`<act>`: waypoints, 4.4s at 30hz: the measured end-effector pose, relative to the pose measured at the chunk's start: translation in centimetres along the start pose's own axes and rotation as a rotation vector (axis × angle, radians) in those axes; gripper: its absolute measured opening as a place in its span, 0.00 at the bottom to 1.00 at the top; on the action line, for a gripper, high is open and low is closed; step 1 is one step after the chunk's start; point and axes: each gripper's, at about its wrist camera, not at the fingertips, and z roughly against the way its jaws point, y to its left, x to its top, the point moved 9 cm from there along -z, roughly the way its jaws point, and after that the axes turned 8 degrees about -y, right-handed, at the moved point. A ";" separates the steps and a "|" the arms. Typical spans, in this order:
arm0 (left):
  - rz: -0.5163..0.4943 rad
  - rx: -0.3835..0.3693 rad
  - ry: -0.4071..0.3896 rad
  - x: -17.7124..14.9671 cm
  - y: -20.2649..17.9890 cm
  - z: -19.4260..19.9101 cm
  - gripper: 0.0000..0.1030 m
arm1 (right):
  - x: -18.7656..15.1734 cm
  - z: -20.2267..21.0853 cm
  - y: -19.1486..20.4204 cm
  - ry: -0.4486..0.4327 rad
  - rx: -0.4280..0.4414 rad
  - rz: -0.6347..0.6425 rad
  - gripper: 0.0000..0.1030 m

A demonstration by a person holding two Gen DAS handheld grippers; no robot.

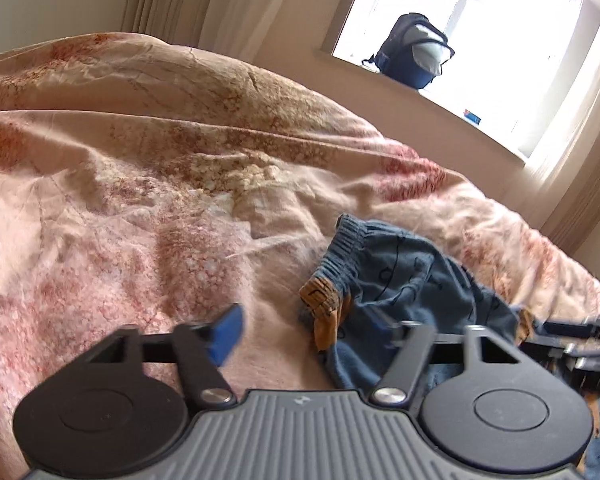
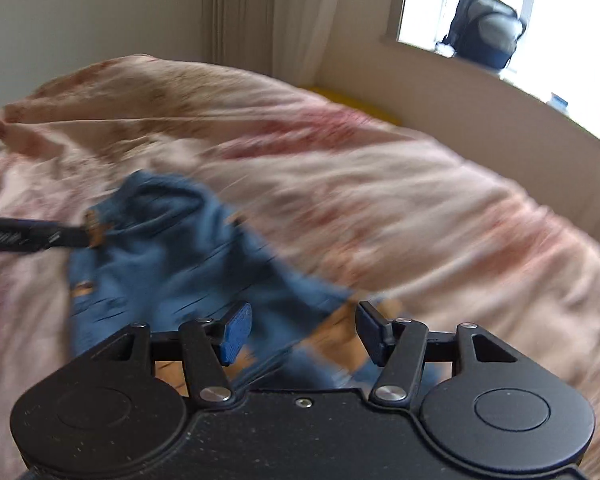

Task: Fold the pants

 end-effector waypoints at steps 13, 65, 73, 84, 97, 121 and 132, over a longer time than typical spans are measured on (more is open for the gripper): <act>0.118 -0.100 0.115 -1.0 -0.1 -1.3 0.12 | -1.6 -2.7 1.8 0.056 -0.023 0.033 0.65; 0.219 -0.161 0.037 -0.4 0.3 -3.1 0.15 | -1.4 -3.0 2.7 0.058 -0.080 0.106 0.71; 0.305 -0.176 0.100 -1.4 1.6 -4.3 0.15 | -1.9 2.6 2.4 -0.007 -0.143 0.118 0.84; 0.086 -0.154 -0.067 1.0 -1.7 0.0 0.13 | -7.2 11.7 0.1 -0.118 -0.308 0.262 0.98; -0.484 -0.264 -0.231 0.5 -20.3 8.8 0.13 | -7.7 17.5 -9.7 -0.297 -0.315 -0.152 0.98; -0.973 -0.311 -0.138 -18.9 -31.4 9.2 0.67 | -11.3 18.3 -15.3 -0.261 -0.234 -0.523 0.98; -1.021 -0.351 -0.089 -18.9 -32.0 8.1 0.37 | -11.2 15.1 -12.5 -0.215 -0.074 -0.516 0.49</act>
